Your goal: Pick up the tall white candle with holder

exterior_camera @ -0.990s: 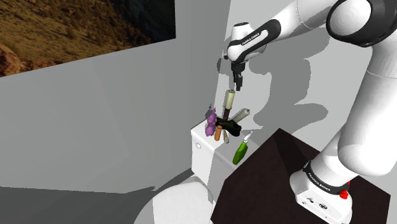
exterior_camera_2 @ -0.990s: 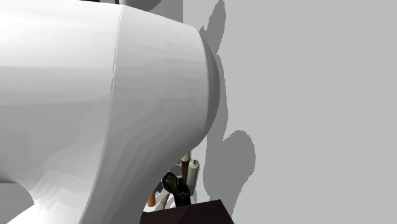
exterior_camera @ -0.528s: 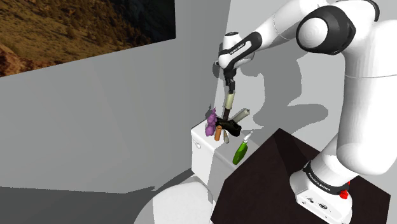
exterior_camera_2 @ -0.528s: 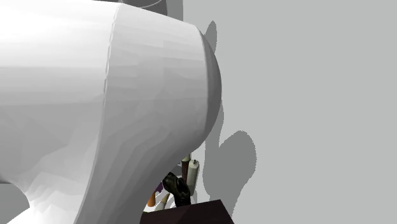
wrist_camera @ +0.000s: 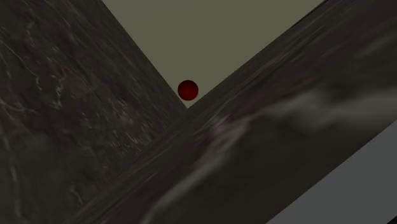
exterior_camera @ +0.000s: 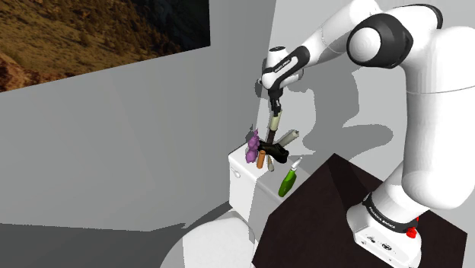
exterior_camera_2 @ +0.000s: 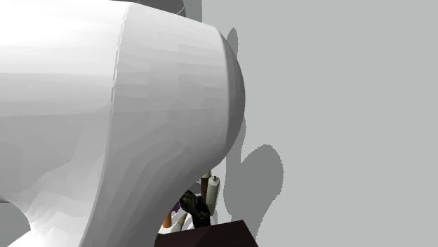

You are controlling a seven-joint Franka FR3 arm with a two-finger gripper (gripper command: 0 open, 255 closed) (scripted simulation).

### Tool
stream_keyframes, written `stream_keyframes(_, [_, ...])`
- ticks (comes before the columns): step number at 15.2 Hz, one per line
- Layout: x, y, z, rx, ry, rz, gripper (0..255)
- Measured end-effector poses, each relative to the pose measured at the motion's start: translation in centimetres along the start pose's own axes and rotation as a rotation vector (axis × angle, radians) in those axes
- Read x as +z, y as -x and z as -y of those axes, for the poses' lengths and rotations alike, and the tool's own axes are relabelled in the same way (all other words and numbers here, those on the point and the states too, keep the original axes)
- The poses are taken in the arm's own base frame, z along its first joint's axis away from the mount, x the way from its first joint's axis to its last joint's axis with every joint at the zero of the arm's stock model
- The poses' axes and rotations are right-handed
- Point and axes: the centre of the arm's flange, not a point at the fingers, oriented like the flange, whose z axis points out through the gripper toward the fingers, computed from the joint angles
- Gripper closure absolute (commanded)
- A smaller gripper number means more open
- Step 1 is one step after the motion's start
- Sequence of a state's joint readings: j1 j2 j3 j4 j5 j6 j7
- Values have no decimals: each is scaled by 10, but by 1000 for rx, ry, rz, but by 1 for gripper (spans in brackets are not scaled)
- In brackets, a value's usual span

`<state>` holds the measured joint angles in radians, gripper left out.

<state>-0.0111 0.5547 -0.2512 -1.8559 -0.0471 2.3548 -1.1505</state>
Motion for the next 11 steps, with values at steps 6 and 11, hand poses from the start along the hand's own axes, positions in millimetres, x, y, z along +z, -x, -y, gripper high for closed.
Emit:
stream_keyframes(6, [1,1,1,0,6,-4,255])
stream_keyframes(11, [-6,1,0,2,-9,5,255])
